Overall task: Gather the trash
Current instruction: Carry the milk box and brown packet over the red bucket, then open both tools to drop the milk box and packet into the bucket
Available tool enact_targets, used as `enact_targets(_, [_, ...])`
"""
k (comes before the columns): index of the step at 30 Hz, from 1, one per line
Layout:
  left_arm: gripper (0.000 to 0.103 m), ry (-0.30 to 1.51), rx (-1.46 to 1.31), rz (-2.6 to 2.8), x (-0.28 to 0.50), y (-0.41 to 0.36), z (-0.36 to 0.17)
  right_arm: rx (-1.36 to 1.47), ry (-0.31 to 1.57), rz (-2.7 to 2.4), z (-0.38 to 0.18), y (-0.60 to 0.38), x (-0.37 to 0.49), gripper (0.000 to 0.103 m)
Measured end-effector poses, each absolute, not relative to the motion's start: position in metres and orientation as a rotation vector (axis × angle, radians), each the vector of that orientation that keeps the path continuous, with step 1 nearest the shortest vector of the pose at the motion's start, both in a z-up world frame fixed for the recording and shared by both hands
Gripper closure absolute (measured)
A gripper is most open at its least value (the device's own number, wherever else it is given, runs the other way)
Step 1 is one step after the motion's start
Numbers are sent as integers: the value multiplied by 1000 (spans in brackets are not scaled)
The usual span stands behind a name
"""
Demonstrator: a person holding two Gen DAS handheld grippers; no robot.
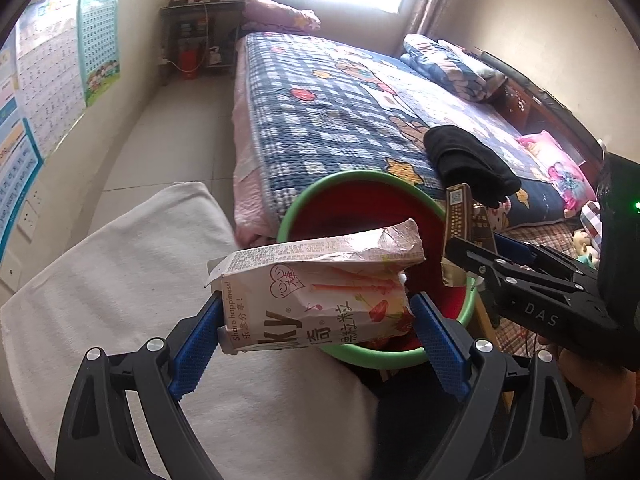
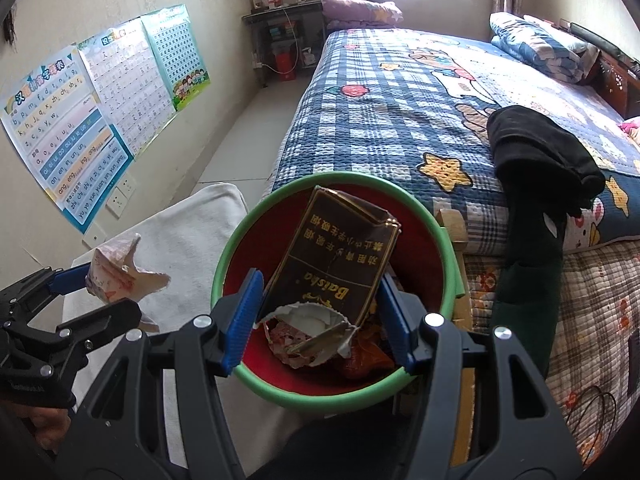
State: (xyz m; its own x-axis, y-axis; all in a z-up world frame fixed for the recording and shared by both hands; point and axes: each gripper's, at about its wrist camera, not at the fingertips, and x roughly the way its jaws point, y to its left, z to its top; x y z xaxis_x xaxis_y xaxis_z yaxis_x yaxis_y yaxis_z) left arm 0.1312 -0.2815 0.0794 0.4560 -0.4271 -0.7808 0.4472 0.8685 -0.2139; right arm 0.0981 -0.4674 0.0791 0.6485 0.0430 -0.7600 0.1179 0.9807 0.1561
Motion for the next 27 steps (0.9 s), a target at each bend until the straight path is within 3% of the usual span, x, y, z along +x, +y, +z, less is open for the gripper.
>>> enact_targets(27, [16, 1009, 47, -692, 158, -330, 98, 339, 856, 3, 67, -526, 92, 47])
